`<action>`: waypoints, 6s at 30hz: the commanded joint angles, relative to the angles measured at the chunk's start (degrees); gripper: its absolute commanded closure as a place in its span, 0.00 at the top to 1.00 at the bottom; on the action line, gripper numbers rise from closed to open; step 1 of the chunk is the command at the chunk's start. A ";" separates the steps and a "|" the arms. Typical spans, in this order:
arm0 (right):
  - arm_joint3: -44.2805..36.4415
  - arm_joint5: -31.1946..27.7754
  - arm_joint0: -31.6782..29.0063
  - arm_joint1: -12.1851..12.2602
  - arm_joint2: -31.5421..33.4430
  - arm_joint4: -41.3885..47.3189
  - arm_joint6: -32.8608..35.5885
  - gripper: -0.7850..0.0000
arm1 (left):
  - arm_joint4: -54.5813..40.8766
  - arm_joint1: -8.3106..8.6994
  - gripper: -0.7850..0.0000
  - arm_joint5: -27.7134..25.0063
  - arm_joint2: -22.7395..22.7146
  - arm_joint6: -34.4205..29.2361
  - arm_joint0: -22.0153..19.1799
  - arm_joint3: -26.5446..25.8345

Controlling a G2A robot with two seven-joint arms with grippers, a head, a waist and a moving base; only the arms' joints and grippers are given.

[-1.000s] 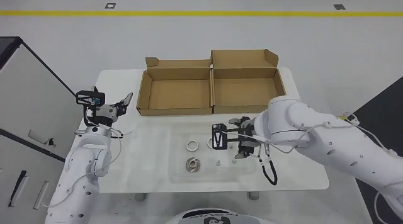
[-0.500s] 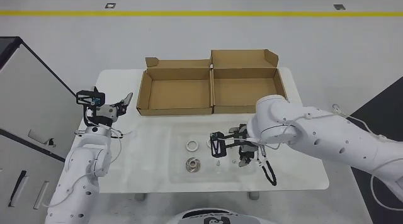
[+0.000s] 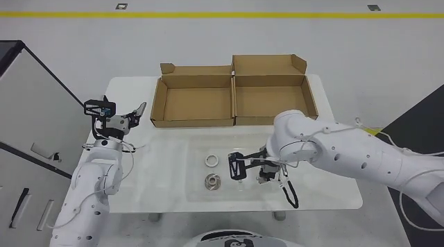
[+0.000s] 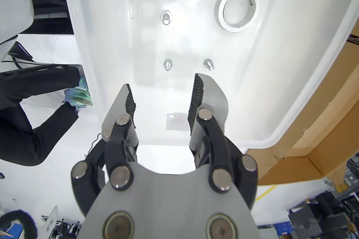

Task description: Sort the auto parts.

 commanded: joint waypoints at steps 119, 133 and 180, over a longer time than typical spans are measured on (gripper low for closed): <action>-5.78 4.44 17.34 6.35 6.93 28.72 4.44 0.00 | 0.00 0.00 1.00 0.00 0.00 0.00 0.00 0.00; 8.15 -5.00 7.07 11.63 19.26 60.82 -9.22 0.00 | 0.00 0.00 1.00 0.00 0.00 0.00 0.00 0.00; -9.90 -8.19 -16.80 2.68 39.28 116.76 -8.75 0.00 | 0.00 0.00 1.00 0.00 0.00 0.00 0.00 0.00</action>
